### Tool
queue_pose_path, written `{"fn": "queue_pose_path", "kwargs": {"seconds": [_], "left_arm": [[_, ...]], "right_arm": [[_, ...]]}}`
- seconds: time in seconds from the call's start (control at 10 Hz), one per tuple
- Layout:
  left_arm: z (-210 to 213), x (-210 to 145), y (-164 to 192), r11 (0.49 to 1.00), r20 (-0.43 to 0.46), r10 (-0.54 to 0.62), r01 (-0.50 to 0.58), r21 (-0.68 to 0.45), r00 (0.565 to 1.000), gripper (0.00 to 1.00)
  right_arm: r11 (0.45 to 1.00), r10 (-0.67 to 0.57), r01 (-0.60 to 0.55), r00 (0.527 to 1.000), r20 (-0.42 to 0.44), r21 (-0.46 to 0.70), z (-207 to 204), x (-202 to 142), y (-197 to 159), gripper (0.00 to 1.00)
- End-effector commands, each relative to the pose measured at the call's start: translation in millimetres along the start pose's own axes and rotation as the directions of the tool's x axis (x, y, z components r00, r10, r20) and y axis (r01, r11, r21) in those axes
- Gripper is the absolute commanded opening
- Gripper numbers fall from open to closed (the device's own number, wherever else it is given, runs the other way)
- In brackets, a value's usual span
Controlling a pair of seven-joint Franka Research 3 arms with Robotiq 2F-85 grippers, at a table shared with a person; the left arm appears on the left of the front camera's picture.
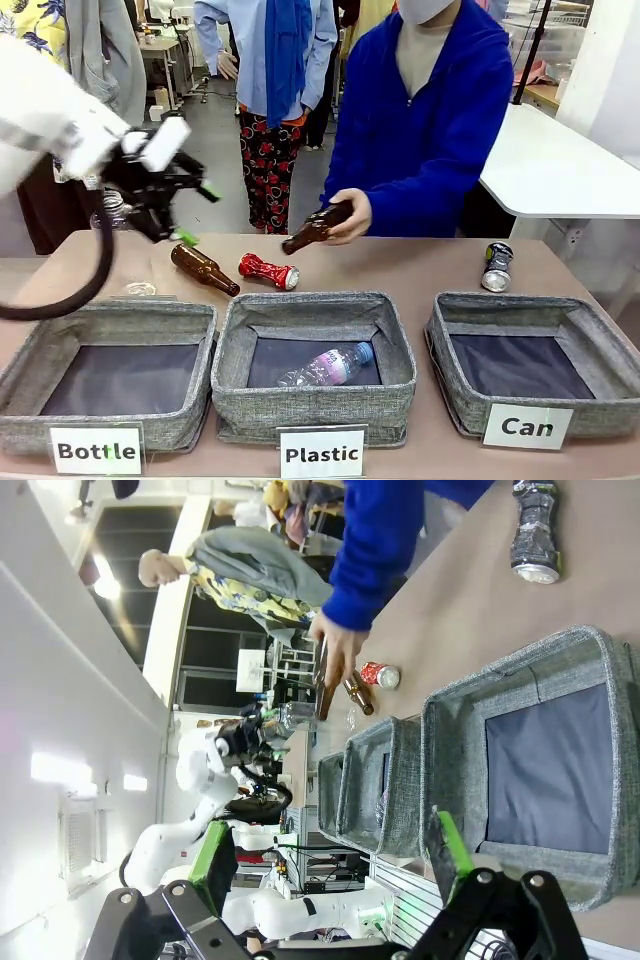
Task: Sort the can waste into the basket.
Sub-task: Pick up the can waste from the table and place it in the right Fabric basket.
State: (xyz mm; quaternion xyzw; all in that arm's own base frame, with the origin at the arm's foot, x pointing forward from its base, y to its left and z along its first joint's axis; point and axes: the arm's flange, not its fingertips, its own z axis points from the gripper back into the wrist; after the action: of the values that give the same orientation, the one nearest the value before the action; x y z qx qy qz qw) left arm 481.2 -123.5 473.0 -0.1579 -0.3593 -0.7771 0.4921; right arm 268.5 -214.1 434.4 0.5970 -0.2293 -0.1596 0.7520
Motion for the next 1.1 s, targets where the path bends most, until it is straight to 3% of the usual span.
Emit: {"fn": "queue_pose_path", "kwargs": {"seconds": [0.0, 0.2, 0.3, 0.4, 0.5, 0.6, 0.7, 0.8, 1.0], "left_arm": [[47.4, 8.1, -76.1, 0.997, -0.047, 0.051, -0.049, 0.058, 0.998, 1.0], [125.8, 4.2, -142.0, 0.996, 0.013, 0.089, -0.09, 0.011, 0.996, 1.0], [169.3, 0.5, -168.4, 0.977, 0.044, 0.202, -0.204, 0.057, 0.978, 1.0], [210.3, 0.5, -200.6, 0.976, 0.11, 0.198, -0.206, 0.071, 0.974, 1.0], [249.5, -10.8, -228.4, 0.933, 0.157, 0.306, -0.328, 0.145, 0.939, 1.0], [277.7, -30.8, -252.8, 0.906, 0.232, 0.384, -0.413, 0.093, 0.894, 1.0], [293.7, -65.5, -282.4, 0.842, 0.302, 0.498, -0.536, 0.057, 0.813, 1.0], [295.9, -91.5, -309.8, 0.81, 0.401, 0.507, -0.58, 0.081, 0.763, 1.0], [282.5, -111.0, -328.0, 0.82, 0.444, 0.452, -0.556, 0.134, 0.774, 1.0]], "right_arm": [[0.999, 0.028, -0.028, 1.0, 0.013, 0.023, 0.5, 2.9, 1.4, 1.0], [0.999, 0.028, -0.028, 1.0, 0.013, 0.023, 0.5, 2.9, 1.4, 1.0], [0.999, 0.028, -0.028, 1.0, 0.013, 0.023, 0.5, 2.9, 1.4, 1.0], [0.999, 0.028, -0.028, 1.0, 0.013, 0.023, 0.5, 2.9, 1.4, 1.0], [0.999, 0.028, -0.028, 1.0, 0.013, 0.023, 0.5, 2.9, 1.4, 1.0], [0.999, 0.028, -0.028, 1.0, 0.013, 0.023, 0.5, 2.9, 1.4, 1.0], [0.999, 0.028, -0.028, 1.0, 0.013, 0.023, 0.5, 2.9, 1.4, 1.0], [0.999, 0.028, -0.028, 1.0, 0.013, 0.023, 0.5, 2.9, 1.4, 1.0], [0.999, 0.028, -0.028, 1.0, 0.013, 0.023, 0.5, 2.9, 1.4, 1.0]]}}
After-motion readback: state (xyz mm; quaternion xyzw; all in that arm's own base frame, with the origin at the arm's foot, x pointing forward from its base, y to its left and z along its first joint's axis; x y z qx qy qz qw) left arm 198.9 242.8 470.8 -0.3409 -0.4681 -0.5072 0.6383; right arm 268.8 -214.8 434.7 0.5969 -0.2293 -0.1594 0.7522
